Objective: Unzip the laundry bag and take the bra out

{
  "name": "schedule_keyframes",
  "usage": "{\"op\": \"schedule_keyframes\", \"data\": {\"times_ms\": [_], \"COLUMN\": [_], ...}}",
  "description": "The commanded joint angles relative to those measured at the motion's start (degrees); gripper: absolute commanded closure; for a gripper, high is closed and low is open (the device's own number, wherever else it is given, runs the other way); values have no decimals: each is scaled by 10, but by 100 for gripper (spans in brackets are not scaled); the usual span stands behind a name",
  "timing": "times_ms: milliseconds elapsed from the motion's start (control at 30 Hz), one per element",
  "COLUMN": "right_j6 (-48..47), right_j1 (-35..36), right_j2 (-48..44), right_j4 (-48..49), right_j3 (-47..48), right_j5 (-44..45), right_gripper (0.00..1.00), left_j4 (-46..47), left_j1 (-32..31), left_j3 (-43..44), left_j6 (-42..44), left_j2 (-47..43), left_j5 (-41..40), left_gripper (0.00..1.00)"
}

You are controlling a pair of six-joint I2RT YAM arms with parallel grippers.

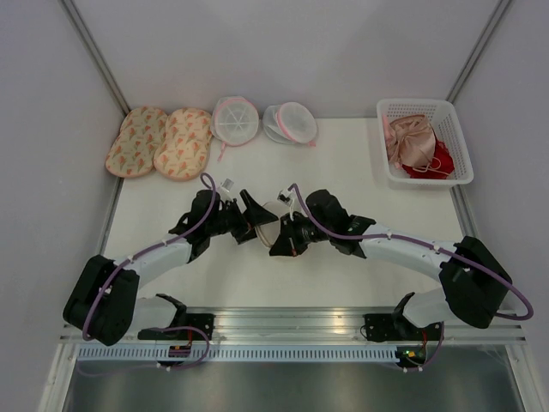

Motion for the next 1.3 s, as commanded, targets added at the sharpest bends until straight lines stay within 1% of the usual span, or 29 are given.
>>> {"op": "schedule_keyframes", "data": {"times_ms": [0, 133, 200, 233, 267, 300, 333, 367, 400, 500, 633, 667, 700, 767, 800, 867, 900, 967, 1033, 1067, 1167, 1267], "right_j6": [-7, -16, -21, -26, -28, -29, -33, -36, -38, -55, -84, -98, -103, -110, -111, -113, -109, -101, -77, -68, -34, -12], "right_j1": [2, 2, 2, 2, 3, 2, 2, 2, 2, 2, 4, 4, 4, 4, 4, 3, 3, 3, 2, 1, -13, -26], "right_j2": [2, 4, 6, 8, 8, 11, 12, 13, 14, 20, 33, 37, 48, 63, 66, 73, 75, 82, 90, 99, 112, 108], "right_j4": [38, 21, 4, -1, -8, -11, -11, -31, -38, -71, -134, -175, -196, -243, -255, -281, -296, -308, -337, -345, -370, -380], "right_j3": [17, 13, 15, 17, 21, 22, 23, 27, 29, 35, 43, 50, 52, 52, 51, 45, 46, 50, 68, 73, 95, 110], "right_j5": [-38, -17, 6, 10, 17, 23, 26, 37, 43, 60, 82, 97, 138, 184, 220, 247, 291, 337, 393, 459, 564, 618], "right_gripper": [100, 100, 100, 100, 100, 99, 99, 100, 99, 100, 99, 100, 100, 100, 100, 99, 100, 99, 99, 100, 100, 99], "left_j4": [111, 111, 96, 93, 93, 95, 92, 88, 82, 73, 73, 77, 78, 76, 75, 70, 68, 63, 49, 43, 11, -36], "left_j1": [-3, -16, -23, -24, -24, -25, -24, -24, -24, -24, -13, -9, -7, 2, 3, 7, 9, 9, 9, 9, 9, 9], "left_j3": [4, 21, 35, 36, 35, 34, 34, 35, 40, 52, 75, 84, 90, 110, 117, 135, 143, 150, 161, 171, 196, 234], "left_j6": [-59, -48, -28, -21, -12, -8, -3, 7, 11, 32, 54, 61, 67, 83, 90, 105, 116, 126, 145, 153, 186, 229], "left_j2": [7, 24, 41, 47, 50, 55, 57, 60, 66, 85, 119, 125, 133, 158, 168, 192, 201, 211, 220, 226, 237, 258], "left_j5": [25, 26, 33, 35, 36, 34, 32, 28, 19, 7, 11, 17, 32, 64, 77, 109, 118, 134, 148, 160, 184, 220], "left_gripper": [0, 0, 7, 22, 33, 47, 73, 87, 98, 98, 98, 98, 98, 98, 98, 98, 98, 98, 98, 98, 98, 98]}}
